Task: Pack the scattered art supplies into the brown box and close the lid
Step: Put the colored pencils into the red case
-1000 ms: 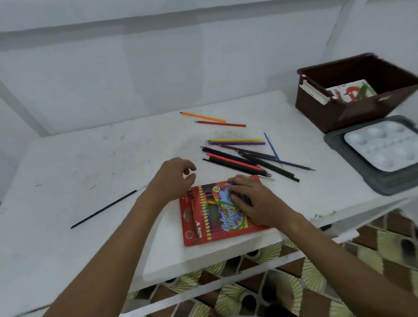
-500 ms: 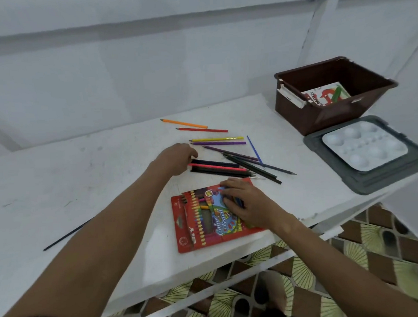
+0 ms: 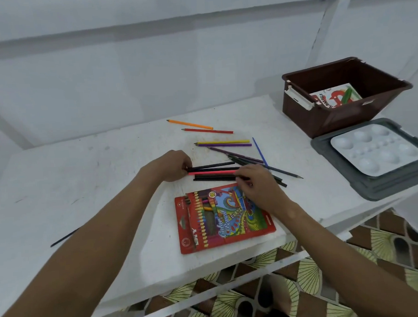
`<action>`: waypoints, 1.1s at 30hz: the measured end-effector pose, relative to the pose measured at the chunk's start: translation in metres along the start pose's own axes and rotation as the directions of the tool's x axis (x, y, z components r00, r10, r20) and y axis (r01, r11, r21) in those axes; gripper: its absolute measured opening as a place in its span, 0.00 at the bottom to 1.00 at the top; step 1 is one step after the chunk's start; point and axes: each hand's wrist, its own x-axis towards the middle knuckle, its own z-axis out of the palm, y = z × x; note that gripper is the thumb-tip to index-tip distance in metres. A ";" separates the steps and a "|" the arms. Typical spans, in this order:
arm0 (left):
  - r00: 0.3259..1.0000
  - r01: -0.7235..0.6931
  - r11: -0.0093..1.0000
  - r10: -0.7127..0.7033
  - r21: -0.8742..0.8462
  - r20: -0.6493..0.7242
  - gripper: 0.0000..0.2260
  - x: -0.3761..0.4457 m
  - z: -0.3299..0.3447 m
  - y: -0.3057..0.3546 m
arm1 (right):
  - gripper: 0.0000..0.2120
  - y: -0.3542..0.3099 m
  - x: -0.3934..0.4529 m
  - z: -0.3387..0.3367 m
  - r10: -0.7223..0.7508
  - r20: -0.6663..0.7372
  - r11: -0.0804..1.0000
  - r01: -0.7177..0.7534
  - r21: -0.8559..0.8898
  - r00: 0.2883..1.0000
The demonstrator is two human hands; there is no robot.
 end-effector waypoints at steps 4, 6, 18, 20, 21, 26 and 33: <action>0.999 0.033 0.998 -0.033 -0.056 -0.006 0.11 -0.006 0.002 -0.001 | 0.12 0.002 0.017 -0.002 0.081 -0.010 0.997 -0.081 -0.017 0.997; 0.997 0.065 0.992 -0.069 -0.105 -0.035 0.11 -0.012 -0.001 -0.003 | 0.12 -0.001 0.021 -0.002 0.169 -0.056 0.986 -0.169 0.000 0.984; 0.982 0.061 0.815 -0.153 -0.577 -0.113 0.08 -0.087 -0.013 -0.012 | 0.11 -0.055 0.052 0.005 0.385 0.189 0.544 -0.387 0.745 0.903; 0.982 0.058 0.784 -0.158 -0.618 -0.108 0.08 -0.100 -0.011 -0.018 | 0.12 -0.063 0.056 0.009 0.363 0.195 0.464 -0.358 0.810 0.911; 0.979 0.059 0.761 -0.171 -0.645 -0.112 0.09 -0.107 -0.010 -0.022 | 0.12 -0.068 0.057 0.011 0.349 0.190 0.445 -0.341 0.828 0.918; 0.931 0.047 0.702 -0.289 -0.710 -0.225 0.07 -0.142 -0.018 -0.046 | 0.12 -0.095 0.064 0.016 0.285 0.182 0.368 -0.283 0.886 0.941; 0.786 0.011 0.686 -0.456 -0.728 -0.417 0.05 -0.177 -0.042 -0.054 | 0.11 -0.124 0.071 0.024 0.195 0.046 0.581 -0.153 0.800 0.980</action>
